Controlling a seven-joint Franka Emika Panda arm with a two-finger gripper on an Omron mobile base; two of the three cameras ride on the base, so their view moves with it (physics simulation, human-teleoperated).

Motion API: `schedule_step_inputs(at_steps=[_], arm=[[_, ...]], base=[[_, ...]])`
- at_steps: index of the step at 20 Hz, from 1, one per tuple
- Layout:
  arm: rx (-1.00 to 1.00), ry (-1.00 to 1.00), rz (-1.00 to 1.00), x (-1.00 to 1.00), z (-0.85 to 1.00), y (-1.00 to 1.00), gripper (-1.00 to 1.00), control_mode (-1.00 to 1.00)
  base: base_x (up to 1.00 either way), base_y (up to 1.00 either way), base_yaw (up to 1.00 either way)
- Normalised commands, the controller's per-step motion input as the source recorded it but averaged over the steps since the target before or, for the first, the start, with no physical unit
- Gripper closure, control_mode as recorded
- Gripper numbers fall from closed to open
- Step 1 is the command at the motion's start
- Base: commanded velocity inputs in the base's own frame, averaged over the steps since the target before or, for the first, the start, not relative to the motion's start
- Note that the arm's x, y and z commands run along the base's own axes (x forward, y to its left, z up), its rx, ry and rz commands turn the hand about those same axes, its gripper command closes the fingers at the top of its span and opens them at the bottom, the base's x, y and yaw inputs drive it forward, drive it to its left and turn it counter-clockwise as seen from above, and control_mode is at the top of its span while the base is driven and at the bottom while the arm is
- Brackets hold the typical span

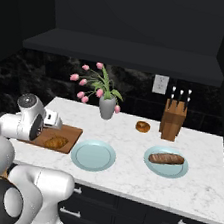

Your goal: From the different types of pastries on the counter, select a croissant and place it on the cutting board. Then retrieve a jar of jam from the cabinet and place it alongside the croissant on the cutting board.

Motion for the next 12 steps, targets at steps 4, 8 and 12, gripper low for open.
schedule_step_inputs(at_steps=[4,8,12], arm=[[0.0,-0.09,0.0,0.02,-0.42,0.01,1.0,-1.0],[0.0,-0.02,0.0,0.08,-0.28,0.0,1.0,-1.0],[0.0,0.0,0.0,0.07,-0.04,0.02,1.0,-1.0]], base=[[0.0,0.0,0.0],[0.0,0.0,0.0],[0.0,0.0,0.0]])
